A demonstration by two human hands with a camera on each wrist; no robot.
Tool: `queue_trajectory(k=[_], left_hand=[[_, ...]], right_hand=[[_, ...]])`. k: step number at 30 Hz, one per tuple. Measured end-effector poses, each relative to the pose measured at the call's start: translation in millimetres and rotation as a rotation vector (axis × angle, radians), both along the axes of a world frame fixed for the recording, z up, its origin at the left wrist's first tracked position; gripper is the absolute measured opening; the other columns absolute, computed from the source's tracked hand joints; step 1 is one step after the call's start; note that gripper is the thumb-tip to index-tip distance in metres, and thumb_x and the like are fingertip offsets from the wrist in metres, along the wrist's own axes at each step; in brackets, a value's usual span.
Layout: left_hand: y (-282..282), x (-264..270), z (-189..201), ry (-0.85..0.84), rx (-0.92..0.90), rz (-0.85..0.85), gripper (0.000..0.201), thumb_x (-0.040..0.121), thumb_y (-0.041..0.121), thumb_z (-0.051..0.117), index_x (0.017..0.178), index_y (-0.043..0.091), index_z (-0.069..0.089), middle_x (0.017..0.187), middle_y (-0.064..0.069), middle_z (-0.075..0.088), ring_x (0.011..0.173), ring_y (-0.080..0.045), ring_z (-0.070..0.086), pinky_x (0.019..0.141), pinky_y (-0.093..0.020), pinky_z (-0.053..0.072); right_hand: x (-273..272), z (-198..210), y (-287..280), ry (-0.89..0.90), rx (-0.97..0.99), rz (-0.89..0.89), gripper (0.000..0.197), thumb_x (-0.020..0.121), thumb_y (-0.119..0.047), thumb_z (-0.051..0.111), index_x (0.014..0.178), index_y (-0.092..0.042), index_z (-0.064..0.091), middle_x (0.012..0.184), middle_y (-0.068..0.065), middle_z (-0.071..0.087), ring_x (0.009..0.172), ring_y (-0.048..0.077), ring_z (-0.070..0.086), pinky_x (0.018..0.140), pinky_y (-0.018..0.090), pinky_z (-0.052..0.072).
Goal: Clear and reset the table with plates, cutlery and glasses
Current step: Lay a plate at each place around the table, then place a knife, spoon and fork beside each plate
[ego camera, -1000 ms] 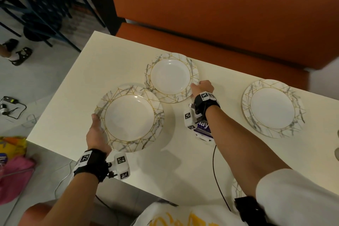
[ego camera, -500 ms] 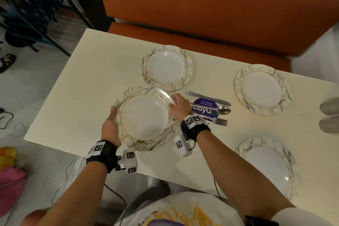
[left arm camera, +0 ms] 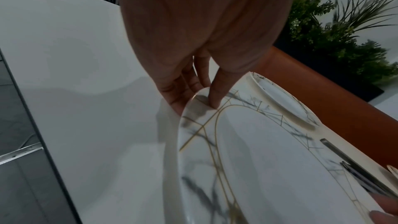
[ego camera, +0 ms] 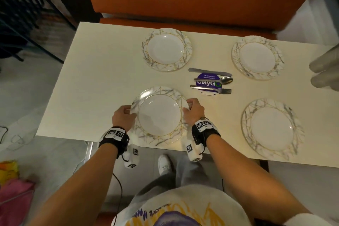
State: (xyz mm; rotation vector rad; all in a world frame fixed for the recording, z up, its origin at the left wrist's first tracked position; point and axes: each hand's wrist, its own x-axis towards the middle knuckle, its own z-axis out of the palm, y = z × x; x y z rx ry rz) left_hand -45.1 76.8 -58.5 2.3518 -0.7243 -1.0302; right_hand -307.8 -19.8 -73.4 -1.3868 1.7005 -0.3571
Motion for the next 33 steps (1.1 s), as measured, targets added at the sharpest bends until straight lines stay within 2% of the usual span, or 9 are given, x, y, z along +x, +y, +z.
queue_trajectory(k=[3,10,12,16,19,21,24,29,33], left_hand=[[4,3,0,0.011,-0.018,-0.002,0.042,0.087,0.017,0.072,0.129,0.020,0.067,0.108,0.000,0.073,0.104,-0.025,0.068,0.100,-0.042,0.055],[8,11,-7,0.022,-0.057,0.017,0.041,0.087,0.019,0.073,0.127,0.023,0.070,0.100,0.004,0.077,0.099,-0.023,0.071,0.099,-0.042,0.056],[8,12,-9,0.028,-0.060,0.024,0.039,0.087,0.019,0.073,0.126,0.023,0.069,0.101,0.004,0.076,0.100,-0.024,0.071,0.100,-0.044,0.056],[5,12,-9,0.002,-0.048,-0.018,0.042,0.089,0.023,0.068,0.131,0.020,0.065,0.114,-0.001,0.073,0.107,-0.026,0.068,0.102,-0.043,0.054],[1,12,-5,-0.102,-0.071,-0.053,0.044,0.090,0.020,0.068,0.133,0.015,0.061,0.125,-0.010,0.065,0.114,-0.032,0.062,0.101,-0.043,0.051],[-3,9,1,-0.205,-0.079,-0.078,0.043,0.091,0.017,0.068,0.133,0.014,0.059,0.128,-0.012,0.059,0.121,-0.035,0.054,0.102,-0.046,0.048],[-18,-2,11,-0.293,-0.122,-0.140,0.036,0.093,0.017,0.064,0.129,0.015,0.063,0.126,-0.011,0.061,0.123,-0.035,0.050,0.100,-0.047,0.046],[-62,-37,16,-0.211,-0.206,-0.287,0.026,0.093,0.016,0.062,0.118,0.019,0.068,0.116,-0.007,0.069,0.114,-0.033,0.059,0.098,-0.044,0.050],[-110,-82,25,-0.138,-0.268,-0.359,0.024,0.093,0.014,0.060,0.115,0.018,0.069,0.108,-0.002,0.070,0.106,-0.027,0.064,0.095,-0.038,0.052]], right_hand=[[0,0,8,0.000,-0.011,-0.009,0.036,0.093,-0.011,0.062,0.128,-0.014,0.053,0.118,0.010,0.063,0.108,0.026,0.062,0.091,0.029,0.051],[0,4,19,0.030,0.013,0.026,0.040,0.095,-0.012,0.060,0.133,-0.016,0.050,0.121,0.012,0.064,0.096,0.020,0.060,0.075,0.020,0.045],[1,5,20,0.035,0.020,0.035,0.041,0.095,-0.012,0.060,0.134,-0.016,0.049,0.121,0.012,0.063,0.096,0.020,0.060,0.078,0.022,0.044],[-1,10,18,0.028,0.019,0.054,0.040,0.094,-0.015,0.062,0.133,-0.014,0.051,0.113,0.009,0.066,0.087,0.016,0.057,0.072,0.020,0.042],[-7,14,13,0.025,0.007,0.036,0.034,0.094,-0.019,0.063,0.128,-0.014,0.056,0.096,0.003,0.063,0.085,0.016,0.058,0.079,0.026,0.047],[-15,18,6,0.039,-0.008,0.015,0.031,0.094,-0.019,0.062,0.124,-0.014,0.058,0.095,0.001,0.063,0.088,0.016,0.059,0.080,0.025,0.045],[-34,29,-10,0.066,-0.056,-0.026,0.025,0.094,-0.015,0.059,0.119,-0.015,0.063,0.100,0.004,0.065,0.093,0.019,0.060,0.082,0.023,0.042],[-67,40,-49,0.124,-0.155,-0.079,0.023,0.094,-0.010,0.054,0.111,-0.015,0.068,0.110,0.008,0.071,0.101,0.024,0.066,0.086,0.025,0.048],[-94,48,-88,0.140,-0.188,-0.045,0.024,0.092,-0.009,0.053,0.109,-0.014,0.069,0.107,0.005,0.071,0.090,0.019,0.063,0.077,0.021,0.046]])
